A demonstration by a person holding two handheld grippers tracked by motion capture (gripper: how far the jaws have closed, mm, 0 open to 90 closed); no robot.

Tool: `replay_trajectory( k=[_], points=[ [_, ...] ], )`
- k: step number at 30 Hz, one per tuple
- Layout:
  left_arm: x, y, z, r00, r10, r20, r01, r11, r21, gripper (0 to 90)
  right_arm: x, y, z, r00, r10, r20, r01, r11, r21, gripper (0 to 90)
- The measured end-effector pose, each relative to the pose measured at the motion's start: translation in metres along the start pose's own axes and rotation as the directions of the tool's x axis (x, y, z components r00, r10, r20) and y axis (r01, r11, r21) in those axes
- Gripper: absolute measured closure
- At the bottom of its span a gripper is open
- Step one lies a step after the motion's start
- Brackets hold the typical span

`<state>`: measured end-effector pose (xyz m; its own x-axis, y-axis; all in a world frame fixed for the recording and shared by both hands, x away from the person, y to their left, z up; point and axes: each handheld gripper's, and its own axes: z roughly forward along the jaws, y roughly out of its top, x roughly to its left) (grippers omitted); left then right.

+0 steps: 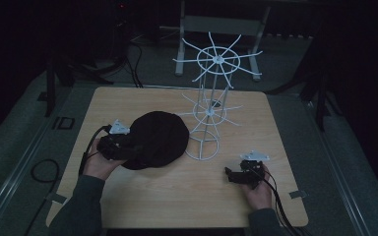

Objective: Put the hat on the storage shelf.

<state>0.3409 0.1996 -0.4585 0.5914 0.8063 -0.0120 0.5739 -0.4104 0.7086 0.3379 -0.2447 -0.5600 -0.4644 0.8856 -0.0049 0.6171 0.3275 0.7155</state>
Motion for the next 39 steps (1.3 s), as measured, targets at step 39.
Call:
replay_trajectory(
  k=[39],
  points=[
    [-0.023,0.034,0.074,0.9966,0.081,-0.01,-0.079,0.9833,0.164,19.2,0.0,0.0,0.0,1.0,0.0,0.0,0.0,1.0,0.0,11.5]
  ],
)
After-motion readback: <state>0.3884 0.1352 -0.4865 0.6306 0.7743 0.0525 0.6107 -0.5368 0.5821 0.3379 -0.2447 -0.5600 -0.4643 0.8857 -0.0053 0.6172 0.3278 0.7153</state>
